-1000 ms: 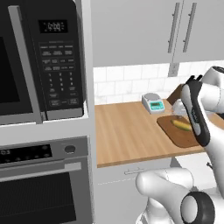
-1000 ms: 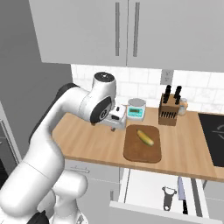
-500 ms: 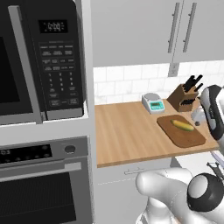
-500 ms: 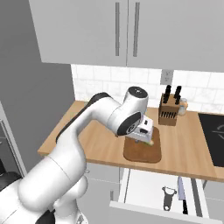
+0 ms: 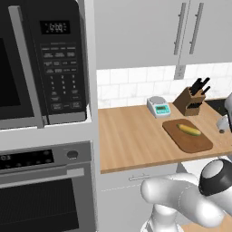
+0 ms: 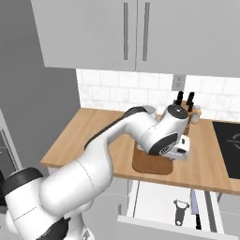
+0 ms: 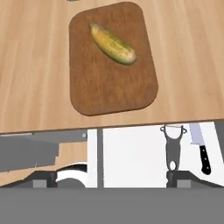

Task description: Place the appropriate cutting tool for cutting the cucumber skin on the cutting board.

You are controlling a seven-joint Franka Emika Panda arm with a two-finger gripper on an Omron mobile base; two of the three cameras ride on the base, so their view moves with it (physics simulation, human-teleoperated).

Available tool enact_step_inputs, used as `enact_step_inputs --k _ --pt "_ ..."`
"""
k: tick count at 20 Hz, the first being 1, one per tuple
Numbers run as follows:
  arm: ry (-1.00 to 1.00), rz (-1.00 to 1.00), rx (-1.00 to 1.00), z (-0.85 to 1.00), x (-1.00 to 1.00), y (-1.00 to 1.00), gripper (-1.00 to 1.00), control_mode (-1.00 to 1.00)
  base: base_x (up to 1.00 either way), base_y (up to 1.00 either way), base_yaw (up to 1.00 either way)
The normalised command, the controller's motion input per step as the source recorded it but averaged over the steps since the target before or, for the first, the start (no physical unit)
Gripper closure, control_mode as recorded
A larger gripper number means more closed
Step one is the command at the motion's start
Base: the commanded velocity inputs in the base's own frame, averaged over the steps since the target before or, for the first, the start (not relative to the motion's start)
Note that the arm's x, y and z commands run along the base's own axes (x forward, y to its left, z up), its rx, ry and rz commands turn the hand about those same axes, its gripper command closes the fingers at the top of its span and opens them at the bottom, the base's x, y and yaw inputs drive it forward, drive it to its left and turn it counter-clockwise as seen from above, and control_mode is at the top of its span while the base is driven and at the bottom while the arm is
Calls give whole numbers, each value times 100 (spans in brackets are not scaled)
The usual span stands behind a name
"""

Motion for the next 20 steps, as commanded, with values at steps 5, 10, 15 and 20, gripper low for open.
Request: enact_step_inputs --k 5,10,15,20 --pt "0 0 0 -23 -40 -58 -100 -100 0 0 0" --pt "1 0 0 -24 -25 -37 -100 -100 0 0 0" --pt "0 1 -1 -18 -18 -15 -100 -100 0 0 0" --pt "0 1 -1 -75 -39 0 -100 -100 0 0 0"
